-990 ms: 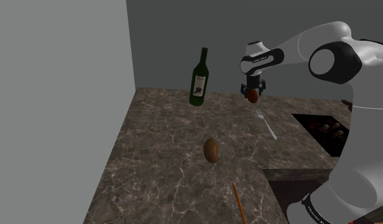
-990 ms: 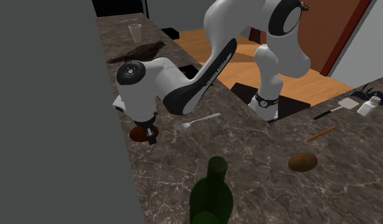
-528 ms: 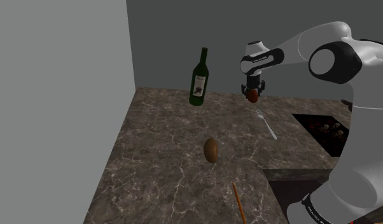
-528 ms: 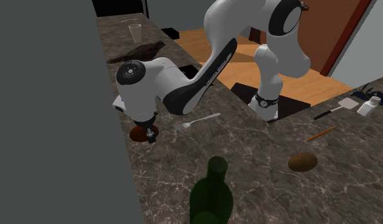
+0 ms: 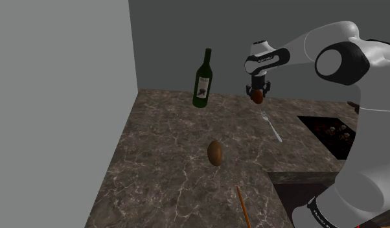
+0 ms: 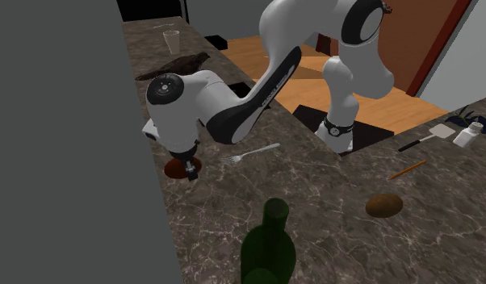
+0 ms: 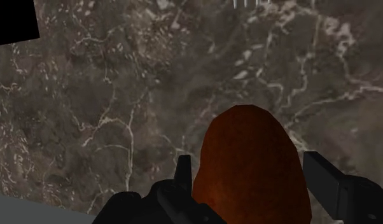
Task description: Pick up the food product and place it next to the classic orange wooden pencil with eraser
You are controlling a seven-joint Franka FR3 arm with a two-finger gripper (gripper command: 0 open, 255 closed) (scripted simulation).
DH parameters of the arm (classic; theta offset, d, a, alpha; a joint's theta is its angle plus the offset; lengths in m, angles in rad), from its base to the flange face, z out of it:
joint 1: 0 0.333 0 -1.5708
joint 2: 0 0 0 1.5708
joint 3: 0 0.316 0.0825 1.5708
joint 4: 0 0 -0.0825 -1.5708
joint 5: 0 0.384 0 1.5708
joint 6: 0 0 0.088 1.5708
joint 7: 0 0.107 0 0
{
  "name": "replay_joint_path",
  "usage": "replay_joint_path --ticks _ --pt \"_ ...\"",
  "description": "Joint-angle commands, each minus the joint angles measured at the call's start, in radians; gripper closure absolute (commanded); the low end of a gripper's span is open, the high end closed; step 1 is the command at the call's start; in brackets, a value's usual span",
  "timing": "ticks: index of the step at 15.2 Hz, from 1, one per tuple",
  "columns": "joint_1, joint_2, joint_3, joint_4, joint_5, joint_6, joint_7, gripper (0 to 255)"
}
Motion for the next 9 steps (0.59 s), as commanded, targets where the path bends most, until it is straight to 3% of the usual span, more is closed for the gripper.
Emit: replay_joint_path --ticks 1,9 --pt "0.001 -0.010 0.000 0.008 0.001 -0.018 -0.005 255" --pt "0.003 -0.048 -0.001 0.058 0.004 -0.103 -0.027 255"
